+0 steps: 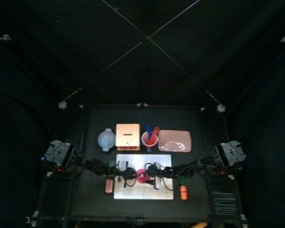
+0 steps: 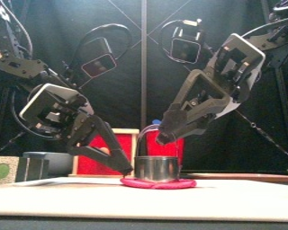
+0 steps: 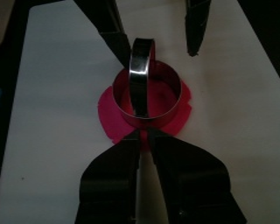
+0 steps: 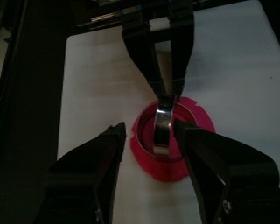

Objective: Get the cutter from the drawer then cut the dough then place the extra dough in the bowl
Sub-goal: Cut the dough

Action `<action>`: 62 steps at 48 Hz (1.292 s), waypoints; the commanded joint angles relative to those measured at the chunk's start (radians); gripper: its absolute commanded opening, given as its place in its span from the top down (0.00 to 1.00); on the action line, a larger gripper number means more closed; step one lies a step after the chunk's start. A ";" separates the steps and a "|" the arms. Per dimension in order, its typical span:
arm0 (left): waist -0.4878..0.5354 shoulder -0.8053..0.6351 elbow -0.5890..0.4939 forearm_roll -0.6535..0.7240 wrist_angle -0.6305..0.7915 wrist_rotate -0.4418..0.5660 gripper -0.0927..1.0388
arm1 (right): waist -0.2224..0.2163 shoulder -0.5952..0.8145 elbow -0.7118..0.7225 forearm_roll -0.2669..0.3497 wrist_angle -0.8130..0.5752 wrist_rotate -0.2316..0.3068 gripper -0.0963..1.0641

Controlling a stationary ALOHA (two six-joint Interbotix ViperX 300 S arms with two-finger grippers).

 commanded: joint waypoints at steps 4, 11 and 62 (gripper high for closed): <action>0.000 -0.008 -0.023 0.005 -0.011 0.000 0.43 | -0.015 -0.031 -0.026 -0.008 0.011 0.000 0.20; 0.002 0.009 -0.025 0.005 -0.012 0.000 0.43 | -0.018 -0.028 -0.037 -0.011 0.021 0.000 0.20; 0.002 0.044 -0.028 0.005 -0.011 -0.002 0.46 | -0.058 -0.020 -0.081 -0.012 0.112 0.002 0.42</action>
